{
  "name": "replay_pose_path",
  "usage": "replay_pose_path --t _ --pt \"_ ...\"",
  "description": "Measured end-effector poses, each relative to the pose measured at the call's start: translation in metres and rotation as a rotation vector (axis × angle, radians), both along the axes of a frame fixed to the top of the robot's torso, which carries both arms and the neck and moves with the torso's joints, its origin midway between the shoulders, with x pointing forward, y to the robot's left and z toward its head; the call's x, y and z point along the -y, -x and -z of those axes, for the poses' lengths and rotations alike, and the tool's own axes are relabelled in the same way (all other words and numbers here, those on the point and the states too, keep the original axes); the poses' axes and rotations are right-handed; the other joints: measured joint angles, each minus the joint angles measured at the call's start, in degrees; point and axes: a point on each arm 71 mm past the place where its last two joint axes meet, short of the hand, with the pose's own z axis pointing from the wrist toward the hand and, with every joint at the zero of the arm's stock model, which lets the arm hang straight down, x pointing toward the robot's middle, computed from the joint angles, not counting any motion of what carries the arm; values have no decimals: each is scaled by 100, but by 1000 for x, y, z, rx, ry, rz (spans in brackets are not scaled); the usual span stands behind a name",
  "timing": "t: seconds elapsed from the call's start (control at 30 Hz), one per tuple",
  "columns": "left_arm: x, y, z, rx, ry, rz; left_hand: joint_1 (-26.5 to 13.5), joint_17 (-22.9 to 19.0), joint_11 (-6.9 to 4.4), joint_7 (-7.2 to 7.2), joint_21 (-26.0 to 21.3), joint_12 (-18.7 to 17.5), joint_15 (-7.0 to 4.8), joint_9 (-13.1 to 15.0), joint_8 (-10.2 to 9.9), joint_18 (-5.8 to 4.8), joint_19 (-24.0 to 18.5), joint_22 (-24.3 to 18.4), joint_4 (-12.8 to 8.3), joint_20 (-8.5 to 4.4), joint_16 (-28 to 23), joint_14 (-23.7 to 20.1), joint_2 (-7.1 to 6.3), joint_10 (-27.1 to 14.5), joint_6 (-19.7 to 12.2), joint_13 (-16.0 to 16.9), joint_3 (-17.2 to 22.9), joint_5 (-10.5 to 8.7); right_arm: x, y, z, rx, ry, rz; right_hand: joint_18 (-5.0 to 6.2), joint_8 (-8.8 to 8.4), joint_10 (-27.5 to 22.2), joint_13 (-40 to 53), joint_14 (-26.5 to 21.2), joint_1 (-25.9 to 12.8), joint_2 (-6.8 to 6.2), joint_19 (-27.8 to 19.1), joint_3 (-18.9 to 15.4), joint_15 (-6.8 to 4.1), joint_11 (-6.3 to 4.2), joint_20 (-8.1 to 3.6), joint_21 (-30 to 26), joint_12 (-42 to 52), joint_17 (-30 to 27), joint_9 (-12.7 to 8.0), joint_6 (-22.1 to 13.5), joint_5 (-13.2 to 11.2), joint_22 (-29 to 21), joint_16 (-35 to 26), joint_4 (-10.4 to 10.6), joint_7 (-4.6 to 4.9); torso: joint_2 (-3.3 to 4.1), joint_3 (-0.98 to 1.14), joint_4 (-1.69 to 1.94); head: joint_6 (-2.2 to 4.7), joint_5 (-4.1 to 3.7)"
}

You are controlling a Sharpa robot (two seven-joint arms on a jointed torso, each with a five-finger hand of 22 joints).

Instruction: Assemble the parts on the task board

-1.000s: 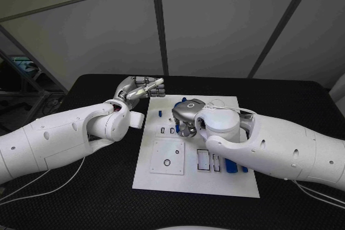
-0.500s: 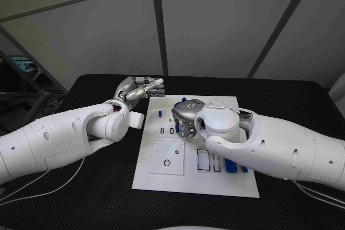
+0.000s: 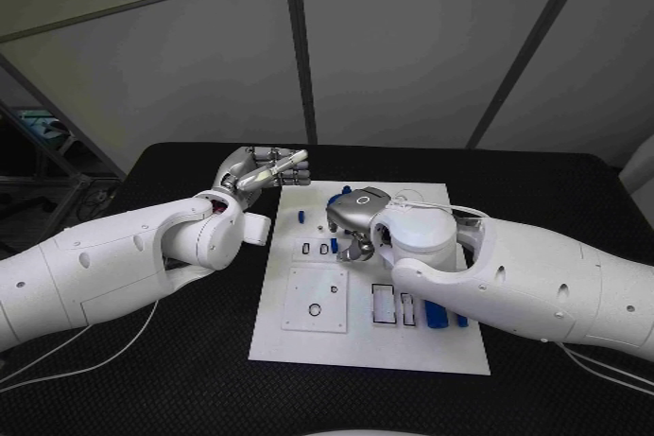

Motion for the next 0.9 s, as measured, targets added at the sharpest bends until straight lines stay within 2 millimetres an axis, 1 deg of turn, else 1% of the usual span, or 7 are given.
replay_pose_path --t 0.33,0.4,0.53,0.57,0.7,0.8,0.9 --pt "0 0 0 1 -5 1 0 5 0 0 0 0 -14 0 0 0 13 -5 -16 13 0 35 0 0 0 0 17 0 15 2 -5 35 -65 -10 0 48 -39 -13 0 174 1 -63 -129 0 -23 44 -99 -11 2 28 -27 63 -131 -67 167 -10 -2 4 -1 27 -10" --pt "-1 0 0 2 -10 3 0 28 -32 -7 0 0 -33 0 0 1 64 -5 -16 -22 0 119 0 33 21 0 16 0 24 3 -7 47 -95 -18 0 117 -103 -78 0 218 45 -175 -136 0 -46 33 -199 -77 2 47 49 63 -295 -134 188 -53 -4 6 -2 44 -14" --pt "-2 0 1 1 -29 11 -104 113 -124 -64 93 79 -121 5 0 0 260 21 -4 -91 113 411 64 276 146 25 5 1 48 3 -11 51 -187 -40 137 299 -459 -521 10 362 128 -614 -127 -56 -140 -45 -656 -451 1 82 314 218 -1037 -404 242 -164 -14 9 -7 87 -18" --pt "-3 0 1 0 -38 15 -218 150 -155 -93 134 102 -155 9 0 0 322 39 49 -116 159 506 67 366 207 36 -34 53 54 3 -12 43 -216 -48 254 350 -606 -704 1 445 148 -813 -106 -65 -151 -60 -865 -609 1 93 404 256 -1364 -540 230 -171 -19 9 -10 97 -21" --pt "-4 2 3 -18 -99 50 -598 399 -301 -199 400 248 -345 13 24 0 734 153 298 -291 525 1132 88 794 363 104 -99 157 78 3 -15 -26 -363 -69 362 472 -953 -1237 11 666 244 -1215 68 -119 -186 -101 -1368 -1090 -145 99 659 430 -2070 -907 187 -206 -57 17 -25 141 -31" --pt "-2 4 5 -48 -164 94 -813 773 -436 -278 792 383 -539 13 24 -1 1230 347 439 -502 1110 1790 43 1141 442 218 -173 157 99 3 -17 -91 -480 -56 361 530 -1032 -1628 8 704 273 -1237 164 -121 -196 -114 -1499 -1449 -256 97 782 653 -2220 -1034 202 -191 -105 34 -38 144 -32" --pt "-1 5 8 -90 -254 151 -1130 1334 -510 -320 1260 602 -659 13 23 0 1562 615 675 -657 1944 2009 -75 1345 398 415 -335 156 119 1 -18 -149 -588 -20 361 530 -1032 -1788 9 728 254 -1207 173 -120 -196 -145 -1540 -1598 -290 78 782 663 -2263 -1066 212 -190 -170 59 -59 111 -32"
